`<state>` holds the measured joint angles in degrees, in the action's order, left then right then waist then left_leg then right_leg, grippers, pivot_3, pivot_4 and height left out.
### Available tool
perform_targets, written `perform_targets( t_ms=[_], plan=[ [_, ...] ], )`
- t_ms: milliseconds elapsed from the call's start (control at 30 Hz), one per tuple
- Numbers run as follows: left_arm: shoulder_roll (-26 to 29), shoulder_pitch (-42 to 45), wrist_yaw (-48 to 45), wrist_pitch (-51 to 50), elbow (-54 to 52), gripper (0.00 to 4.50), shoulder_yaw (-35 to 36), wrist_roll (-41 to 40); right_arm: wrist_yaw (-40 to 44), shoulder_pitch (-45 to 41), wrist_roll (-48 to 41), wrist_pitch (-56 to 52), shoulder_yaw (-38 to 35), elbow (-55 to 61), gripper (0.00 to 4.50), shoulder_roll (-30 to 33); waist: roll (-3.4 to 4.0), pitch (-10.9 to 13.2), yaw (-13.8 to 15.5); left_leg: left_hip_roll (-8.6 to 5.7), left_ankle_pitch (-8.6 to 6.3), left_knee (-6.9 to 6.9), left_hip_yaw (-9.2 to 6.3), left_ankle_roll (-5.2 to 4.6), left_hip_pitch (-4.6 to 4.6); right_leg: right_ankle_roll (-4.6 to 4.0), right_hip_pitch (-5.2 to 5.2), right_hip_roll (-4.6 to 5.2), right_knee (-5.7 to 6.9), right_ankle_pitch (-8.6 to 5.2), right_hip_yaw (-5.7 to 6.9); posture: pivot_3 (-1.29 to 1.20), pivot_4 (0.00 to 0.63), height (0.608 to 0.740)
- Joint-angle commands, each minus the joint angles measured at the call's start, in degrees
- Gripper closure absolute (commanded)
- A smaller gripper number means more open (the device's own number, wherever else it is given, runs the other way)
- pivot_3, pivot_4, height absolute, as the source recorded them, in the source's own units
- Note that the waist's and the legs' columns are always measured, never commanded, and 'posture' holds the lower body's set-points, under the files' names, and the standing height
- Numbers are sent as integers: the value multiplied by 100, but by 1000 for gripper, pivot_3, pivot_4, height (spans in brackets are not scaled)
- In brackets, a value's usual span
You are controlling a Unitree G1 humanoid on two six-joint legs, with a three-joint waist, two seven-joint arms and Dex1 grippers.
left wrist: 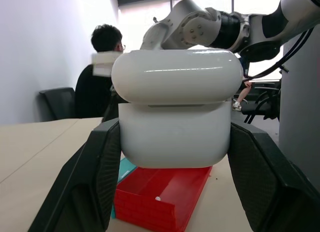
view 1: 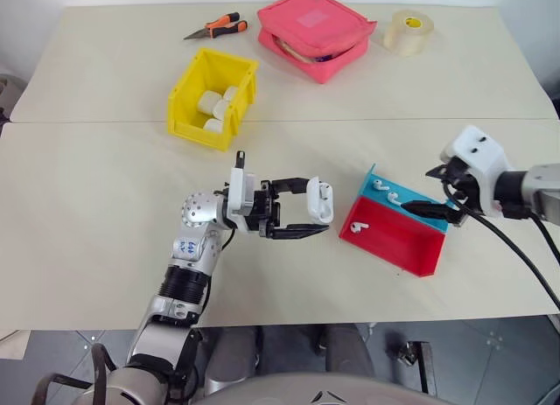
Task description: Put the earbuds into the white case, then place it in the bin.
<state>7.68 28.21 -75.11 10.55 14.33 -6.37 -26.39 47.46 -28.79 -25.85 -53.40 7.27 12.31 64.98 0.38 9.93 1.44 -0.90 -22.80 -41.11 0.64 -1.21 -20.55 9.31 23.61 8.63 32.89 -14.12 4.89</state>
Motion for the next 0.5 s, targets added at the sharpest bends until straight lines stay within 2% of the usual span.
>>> perform_targets(
  t_ms=[33,267,500],
  plan=[
    [-65,24,63,98,-90,1721,-35,-1,232,-461,599,281,519,-416,18,-128,0,0,3,1,0,-2,6,0,-2,0,0,0,1,0,3,0,150,740],
    [-77,-48,169,92,-163,1721,-56,-12,935,-881,1324,1039,1161,-1046,18,-344,0,0,-6,0,1,-4,7,1,-6,2,0,-1,0,1,11,0,150,740],
    [-95,-78,246,91,-192,1721,-67,-28,1439,-1105,1806,1502,1400,-1421,18,-676,0,0,-20,2,1,-5,8,2,-6,3,0,-2,0,1,13,0,150,740]
  ],
)
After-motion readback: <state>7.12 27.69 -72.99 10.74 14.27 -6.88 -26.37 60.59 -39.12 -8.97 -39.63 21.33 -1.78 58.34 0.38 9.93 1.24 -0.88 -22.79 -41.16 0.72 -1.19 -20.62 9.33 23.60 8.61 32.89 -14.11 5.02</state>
